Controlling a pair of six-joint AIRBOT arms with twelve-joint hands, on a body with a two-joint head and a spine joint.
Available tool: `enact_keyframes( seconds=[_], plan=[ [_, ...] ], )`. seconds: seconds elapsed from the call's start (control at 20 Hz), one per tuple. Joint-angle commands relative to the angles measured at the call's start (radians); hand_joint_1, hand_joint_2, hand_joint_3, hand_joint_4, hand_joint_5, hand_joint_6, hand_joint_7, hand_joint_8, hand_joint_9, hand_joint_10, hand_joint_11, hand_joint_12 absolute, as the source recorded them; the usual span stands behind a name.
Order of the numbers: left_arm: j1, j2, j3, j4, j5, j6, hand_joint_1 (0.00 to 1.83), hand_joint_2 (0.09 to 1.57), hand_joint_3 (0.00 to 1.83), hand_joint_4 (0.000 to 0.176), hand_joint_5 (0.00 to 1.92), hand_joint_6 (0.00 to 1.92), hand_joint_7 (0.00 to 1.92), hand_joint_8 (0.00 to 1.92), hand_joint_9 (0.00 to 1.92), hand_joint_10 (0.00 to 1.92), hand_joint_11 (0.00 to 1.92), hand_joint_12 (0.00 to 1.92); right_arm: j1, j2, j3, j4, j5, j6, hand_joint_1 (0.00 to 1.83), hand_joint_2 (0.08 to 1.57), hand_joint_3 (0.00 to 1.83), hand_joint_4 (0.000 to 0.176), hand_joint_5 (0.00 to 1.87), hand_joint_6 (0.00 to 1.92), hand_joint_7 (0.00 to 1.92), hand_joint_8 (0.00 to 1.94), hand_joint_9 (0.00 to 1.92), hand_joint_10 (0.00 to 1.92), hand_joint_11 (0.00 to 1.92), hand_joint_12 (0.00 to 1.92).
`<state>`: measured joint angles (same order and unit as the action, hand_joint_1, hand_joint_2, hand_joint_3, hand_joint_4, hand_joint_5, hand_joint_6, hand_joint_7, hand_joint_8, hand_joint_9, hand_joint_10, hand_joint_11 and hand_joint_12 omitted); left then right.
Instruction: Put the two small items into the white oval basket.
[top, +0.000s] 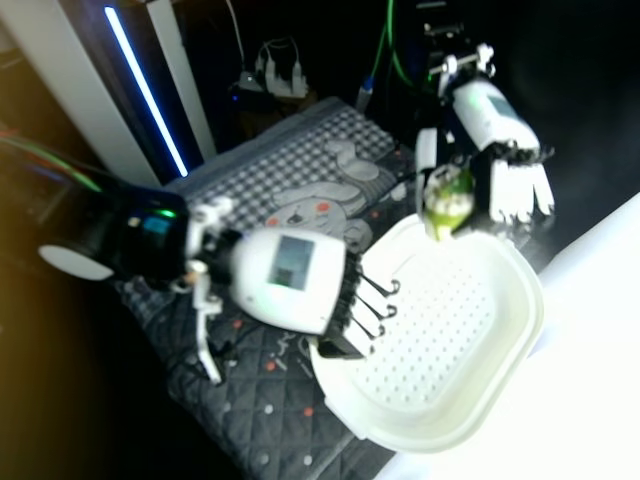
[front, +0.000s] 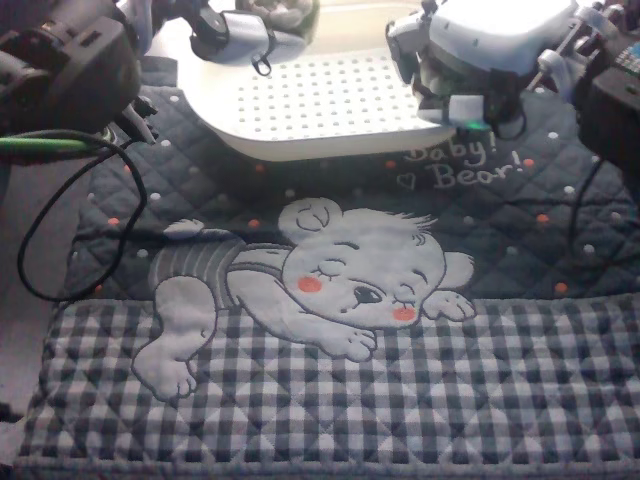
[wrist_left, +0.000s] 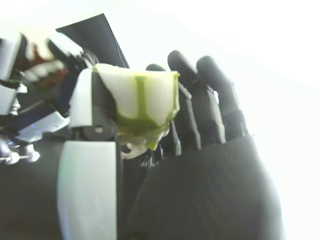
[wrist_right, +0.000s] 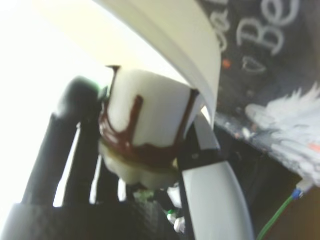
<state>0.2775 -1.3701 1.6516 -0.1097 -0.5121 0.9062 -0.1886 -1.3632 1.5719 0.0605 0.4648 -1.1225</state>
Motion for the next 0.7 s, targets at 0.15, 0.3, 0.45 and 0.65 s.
enact_keyframes(
  seconds=[0.15, 0.3, 0.45, 0.65],
  plan=[
    [-0.009, -0.002, 0.016, -0.019, -0.086, -0.004, 1.11, 1.18, 0.00, 0.018, 0.34, 0.22, 0.33, 0.24, 0.28, 0.71, 0.03, 1.66, 0.020, 0.010, 0.001, -0.002, 0.088, -0.006, 0.80, 1.19, 0.00, 0.045, 0.03, 0.30, 0.08, 0.17, 0.04, 0.39, 0.01, 1.01],
    [-0.001, -0.011, 0.021, -0.018, -0.081, -0.003, 0.93, 1.09, 0.00, 0.091, 0.14, 0.01, 0.08, 0.00, 0.04, 0.34, 0.00, 1.45, 0.034, 0.016, -0.009, -0.001, 0.087, -0.006, 0.61, 1.13, 0.00, 0.104, 0.00, 0.00, 0.00, 0.00, 0.00, 0.00, 0.00, 0.16],
    [0.000, -0.013, 0.021, -0.019, -0.079, -0.003, 0.82, 1.04, 0.00, 0.121, 0.05, 0.00, 0.00, 0.00, 0.01, 0.10, 0.00, 1.15, 0.043, 0.023, -0.018, -0.001, 0.087, -0.011, 0.52, 1.13, 0.00, 0.109, 0.00, 0.00, 0.00, 0.00, 0.00, 0.00, 0.00, 0.00],
    [0.002, -0.006, 0.015, -0.023, -0.085, -0.004, 0.71, 1.00, 0.00, 0.148, 0.00, 0.00, 0.00, 0.00, 0.00, 0.00, 0.00, 0.74, 0.045, 0.033, -0.033, -0.001, 0.087, -0.019, 0.44, 1.07, 0.00, 0.127, 0.00, 0.00, 0.00, 0.00, 0.00, 0.00, 0.00, 0.00]
  ],
)
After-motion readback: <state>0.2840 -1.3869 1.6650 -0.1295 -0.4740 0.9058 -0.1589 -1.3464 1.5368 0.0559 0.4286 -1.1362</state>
